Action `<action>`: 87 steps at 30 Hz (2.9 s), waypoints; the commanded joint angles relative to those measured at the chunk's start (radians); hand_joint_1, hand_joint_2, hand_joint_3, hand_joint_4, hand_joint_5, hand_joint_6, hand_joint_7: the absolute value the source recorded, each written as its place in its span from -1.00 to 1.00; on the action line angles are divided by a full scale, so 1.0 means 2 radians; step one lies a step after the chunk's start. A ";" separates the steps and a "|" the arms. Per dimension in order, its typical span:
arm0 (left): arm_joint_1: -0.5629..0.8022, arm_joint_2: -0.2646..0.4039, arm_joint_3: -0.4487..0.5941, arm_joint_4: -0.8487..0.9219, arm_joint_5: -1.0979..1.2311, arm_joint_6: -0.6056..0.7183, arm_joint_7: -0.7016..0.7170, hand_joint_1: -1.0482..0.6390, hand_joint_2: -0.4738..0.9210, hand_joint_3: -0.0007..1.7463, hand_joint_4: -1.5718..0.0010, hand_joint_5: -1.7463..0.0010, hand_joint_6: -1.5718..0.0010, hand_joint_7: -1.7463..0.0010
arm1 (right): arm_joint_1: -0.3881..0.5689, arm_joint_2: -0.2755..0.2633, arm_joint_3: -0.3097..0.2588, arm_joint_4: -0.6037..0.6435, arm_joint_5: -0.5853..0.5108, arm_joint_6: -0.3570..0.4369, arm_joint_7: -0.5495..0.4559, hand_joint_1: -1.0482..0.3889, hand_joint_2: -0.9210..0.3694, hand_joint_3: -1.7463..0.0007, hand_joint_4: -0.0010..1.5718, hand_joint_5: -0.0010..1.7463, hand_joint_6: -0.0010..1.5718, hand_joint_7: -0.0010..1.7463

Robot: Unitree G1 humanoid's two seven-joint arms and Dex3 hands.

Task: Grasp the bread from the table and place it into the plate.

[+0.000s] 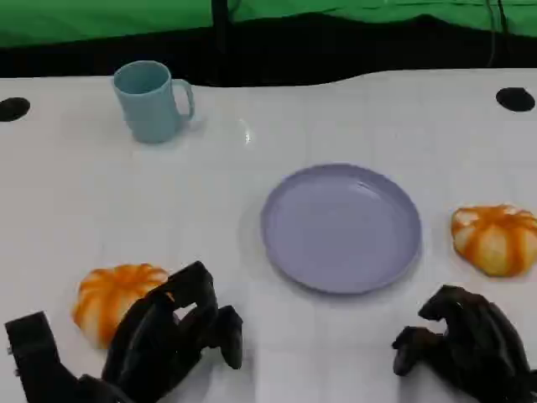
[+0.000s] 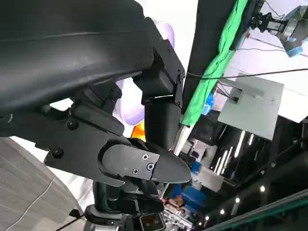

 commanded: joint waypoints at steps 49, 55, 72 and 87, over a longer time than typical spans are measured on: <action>0.005 0.099 -0.033 -0.106 0.165 -0.134 0.074 -0.60 1.00 -0.72 0.39 -0.20 0.39 0.69 | 0.002 -0.004 -0.001 -0.014 0.005 0.009 -0.002 -0.99 -0.67 1.00 1.00 -0.17 1.00 -0.58; 0.009 0.130 -0.040 -0.147 0.183 -0.111 0.092 -0.64 1.00 -0.76 0.53 -0.09 0.48 0.78 | 0.003 -0.005 -0.001 -0.015 0.004 0.009 -0.001 -0.99 -0.67 1.00 1.00 -0.17 1.00 -0.58; 0.040 0.293 -0.059 -0.362 0.508 -0.025 0.182 -0.71 1.00 -0.87 0.58 0.64 0.60 0.99 | 0.000 -0.003 0.001 -0.014 0.005 0.010 0.003 -0.95 -0.67 1.00 1.00 -0.19 1.00 -0.59; 0.045 0.290 -0.122 -0.462 0.763 0.109 0.132 -0.63 0.96 -0.97 0.55 0.86 0.70 0.99 | 0.000 -0.005 -0.001 -0.010 0.004 0.007 0.011 -0.95 -0.67 0.99 1.00 -0.21 1.00 -0.64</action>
